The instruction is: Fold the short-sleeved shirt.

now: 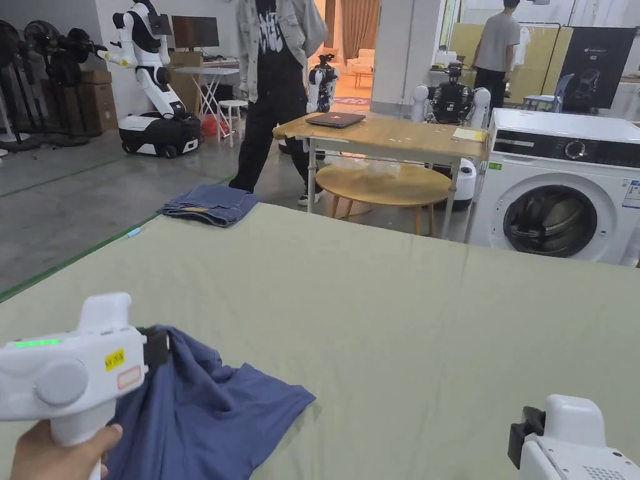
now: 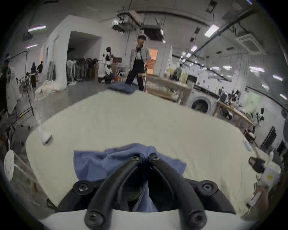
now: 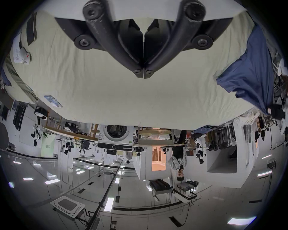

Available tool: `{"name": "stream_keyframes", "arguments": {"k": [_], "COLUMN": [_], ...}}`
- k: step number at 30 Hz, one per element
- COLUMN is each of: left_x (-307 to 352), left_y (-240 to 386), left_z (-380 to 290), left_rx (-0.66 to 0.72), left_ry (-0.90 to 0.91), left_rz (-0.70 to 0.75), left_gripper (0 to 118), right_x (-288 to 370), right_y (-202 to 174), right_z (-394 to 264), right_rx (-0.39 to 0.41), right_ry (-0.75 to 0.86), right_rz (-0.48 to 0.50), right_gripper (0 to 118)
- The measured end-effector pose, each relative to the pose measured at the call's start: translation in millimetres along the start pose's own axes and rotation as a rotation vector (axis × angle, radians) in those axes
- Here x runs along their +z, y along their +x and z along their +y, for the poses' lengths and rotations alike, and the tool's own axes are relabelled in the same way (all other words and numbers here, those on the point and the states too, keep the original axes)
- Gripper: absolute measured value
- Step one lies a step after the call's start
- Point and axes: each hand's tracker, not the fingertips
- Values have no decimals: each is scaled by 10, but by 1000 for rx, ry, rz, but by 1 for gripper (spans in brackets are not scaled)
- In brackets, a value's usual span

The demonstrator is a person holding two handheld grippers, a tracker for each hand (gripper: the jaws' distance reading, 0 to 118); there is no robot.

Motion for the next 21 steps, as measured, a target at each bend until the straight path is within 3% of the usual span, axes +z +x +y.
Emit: {"name": "stream_keyframes", "arguments": {"k": [8,14,21], "left_x": [245,256,24], "left_y": [388,1342,2732], "left_z": [661,1007,1005], "left_rx": [-40,-147,-222], "left_ry": [124,161,113], "left_rz": [-144,-309,-549], "left_gripper": [0,0,0], "right_x": [47,275,644], "right_y": [77,343,954], "right_z": [33,155,204], "right_rx": [-41,-69,-118], "right_ry": [25,63,116], "right_rz": [0,-37,-144], "right_gripper": [0,0,0]}}
